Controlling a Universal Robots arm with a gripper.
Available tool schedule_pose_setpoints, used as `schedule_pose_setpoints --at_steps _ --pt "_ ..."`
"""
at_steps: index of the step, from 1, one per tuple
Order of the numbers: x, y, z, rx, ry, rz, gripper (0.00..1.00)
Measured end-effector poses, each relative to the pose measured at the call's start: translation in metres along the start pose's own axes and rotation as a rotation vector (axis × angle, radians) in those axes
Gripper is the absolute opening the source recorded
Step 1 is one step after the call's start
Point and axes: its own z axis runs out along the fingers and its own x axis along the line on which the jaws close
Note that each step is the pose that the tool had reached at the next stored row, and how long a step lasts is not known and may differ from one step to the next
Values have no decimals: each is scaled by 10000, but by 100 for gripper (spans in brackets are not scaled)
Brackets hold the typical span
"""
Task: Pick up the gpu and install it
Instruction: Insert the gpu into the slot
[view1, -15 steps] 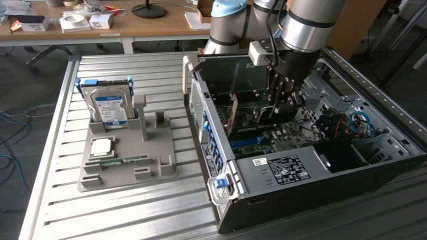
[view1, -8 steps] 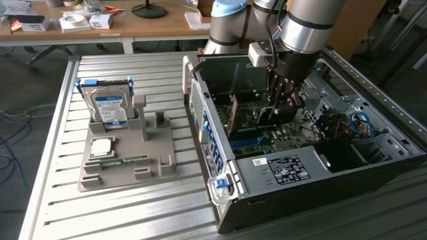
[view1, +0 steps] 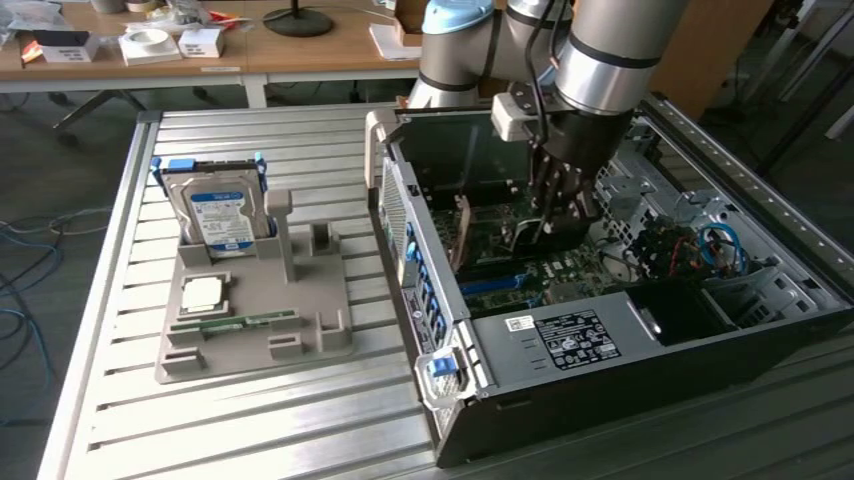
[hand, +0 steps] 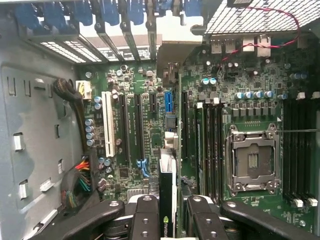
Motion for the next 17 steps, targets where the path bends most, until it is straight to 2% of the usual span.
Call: schedule_pose_setpoints --at_steps 3,6,17 --pt "0 1 12 -1 4 1 26" --pt "3 21 20 -1 -29 2 26" --pt "60 27 32 -2 -30 3 26"
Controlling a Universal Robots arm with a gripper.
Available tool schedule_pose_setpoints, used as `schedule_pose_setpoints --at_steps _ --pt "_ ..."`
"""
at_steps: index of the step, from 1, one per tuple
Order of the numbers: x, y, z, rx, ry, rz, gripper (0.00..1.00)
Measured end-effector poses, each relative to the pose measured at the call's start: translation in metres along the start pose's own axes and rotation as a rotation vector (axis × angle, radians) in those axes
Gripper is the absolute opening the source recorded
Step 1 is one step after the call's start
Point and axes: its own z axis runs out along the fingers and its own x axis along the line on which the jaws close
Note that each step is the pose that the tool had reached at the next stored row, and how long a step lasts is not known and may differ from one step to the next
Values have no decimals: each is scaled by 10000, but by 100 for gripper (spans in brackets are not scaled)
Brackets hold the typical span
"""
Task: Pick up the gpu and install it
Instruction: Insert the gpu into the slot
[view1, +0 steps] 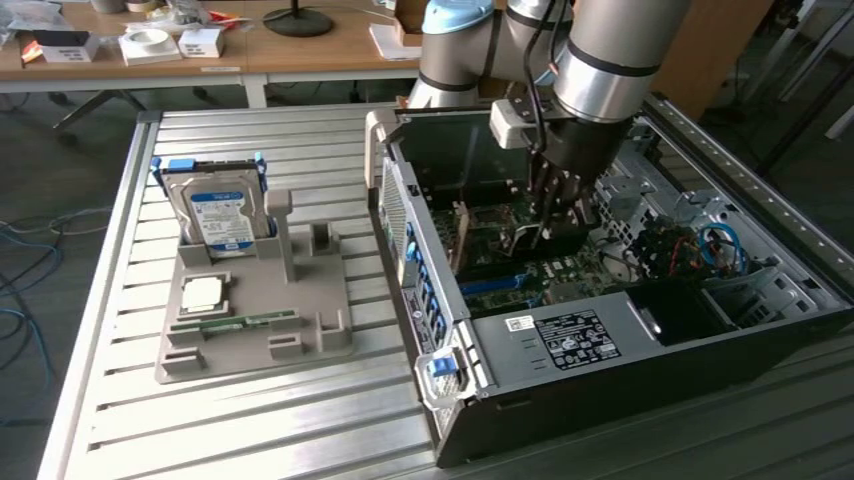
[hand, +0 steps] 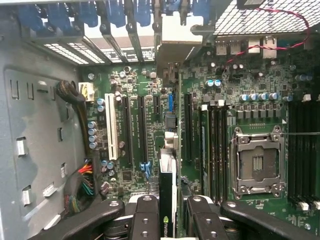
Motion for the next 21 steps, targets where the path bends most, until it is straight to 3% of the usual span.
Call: schedule_pose_setpoints --at_steps 5,21 --pt "1 2 58 0 1 -3 26" --pt "1 57 63 5 0 0 26"
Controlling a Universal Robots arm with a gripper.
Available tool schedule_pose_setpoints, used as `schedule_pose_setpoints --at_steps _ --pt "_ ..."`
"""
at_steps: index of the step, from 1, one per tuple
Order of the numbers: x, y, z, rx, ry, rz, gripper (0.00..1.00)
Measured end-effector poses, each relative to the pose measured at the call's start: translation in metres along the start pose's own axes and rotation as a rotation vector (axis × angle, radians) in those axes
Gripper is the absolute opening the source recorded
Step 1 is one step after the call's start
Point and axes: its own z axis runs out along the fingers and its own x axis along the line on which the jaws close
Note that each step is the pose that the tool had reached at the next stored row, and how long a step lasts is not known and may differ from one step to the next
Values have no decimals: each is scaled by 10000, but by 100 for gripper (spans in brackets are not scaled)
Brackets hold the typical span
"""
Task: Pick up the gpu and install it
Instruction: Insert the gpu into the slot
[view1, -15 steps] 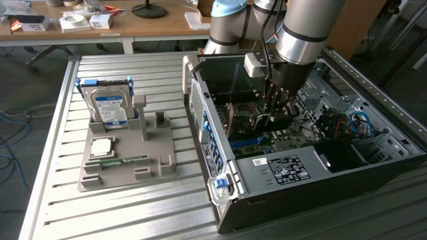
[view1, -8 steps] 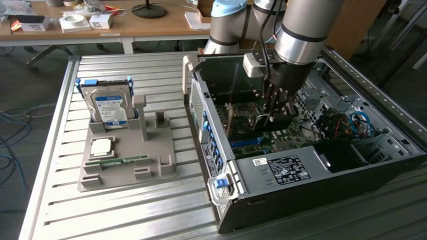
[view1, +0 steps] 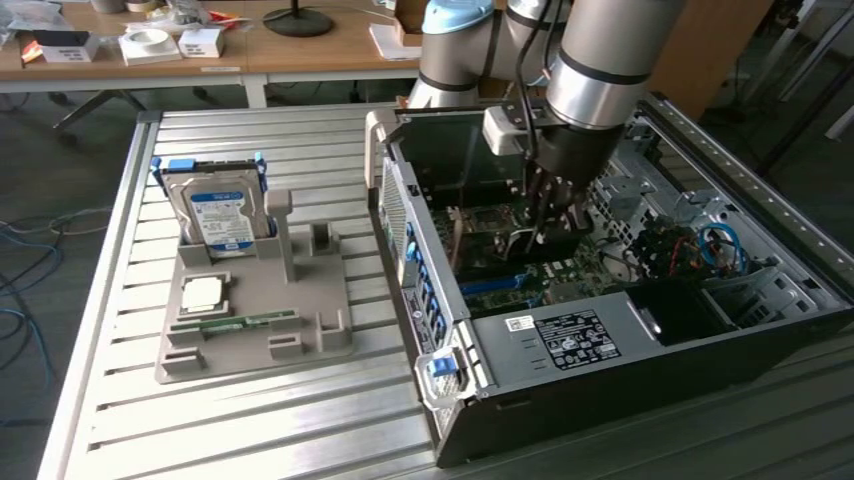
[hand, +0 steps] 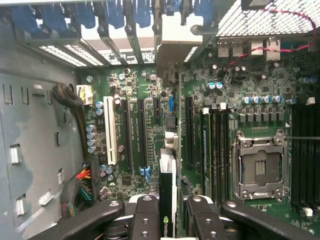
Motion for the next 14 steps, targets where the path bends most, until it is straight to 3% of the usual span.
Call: schedule_pose_setpoints --at_steps 14 --pt "2 34 96 -1 -16 -1 26"
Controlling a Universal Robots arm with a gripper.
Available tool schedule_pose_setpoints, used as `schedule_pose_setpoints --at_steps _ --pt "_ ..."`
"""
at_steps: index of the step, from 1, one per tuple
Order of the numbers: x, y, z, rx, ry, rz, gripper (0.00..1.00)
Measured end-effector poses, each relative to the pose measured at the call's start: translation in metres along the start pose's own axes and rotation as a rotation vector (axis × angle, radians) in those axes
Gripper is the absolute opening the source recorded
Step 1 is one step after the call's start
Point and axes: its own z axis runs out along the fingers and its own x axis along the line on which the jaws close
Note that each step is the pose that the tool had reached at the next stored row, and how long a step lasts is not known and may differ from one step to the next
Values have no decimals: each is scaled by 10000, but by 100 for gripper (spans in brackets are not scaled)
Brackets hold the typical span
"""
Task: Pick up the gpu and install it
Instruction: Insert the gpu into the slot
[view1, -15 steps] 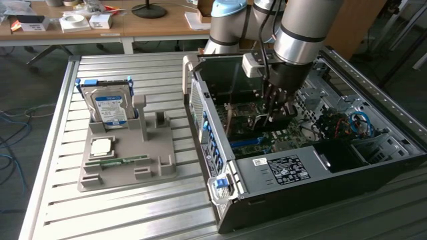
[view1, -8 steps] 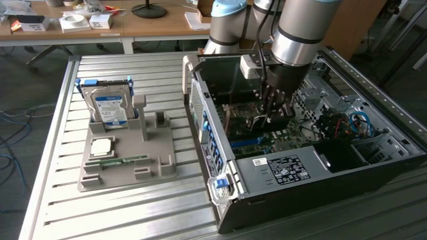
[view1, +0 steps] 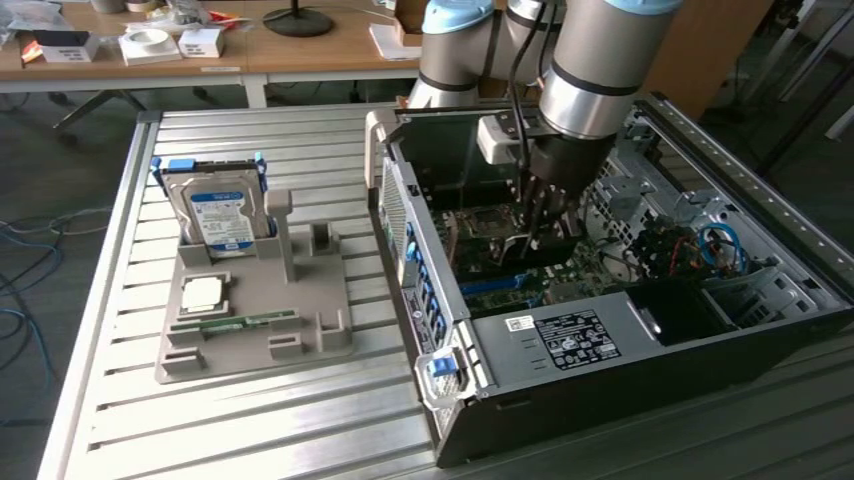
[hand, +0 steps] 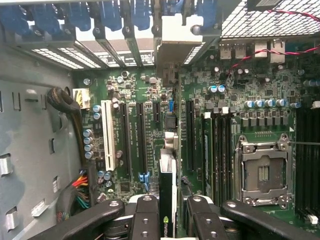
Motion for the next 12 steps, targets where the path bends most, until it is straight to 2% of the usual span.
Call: schedule_pose_setpoints --at_steps 6,12 --pt "1 2 55 0 1 -1 26" --pt "1 10 65 1 -2 2 26"
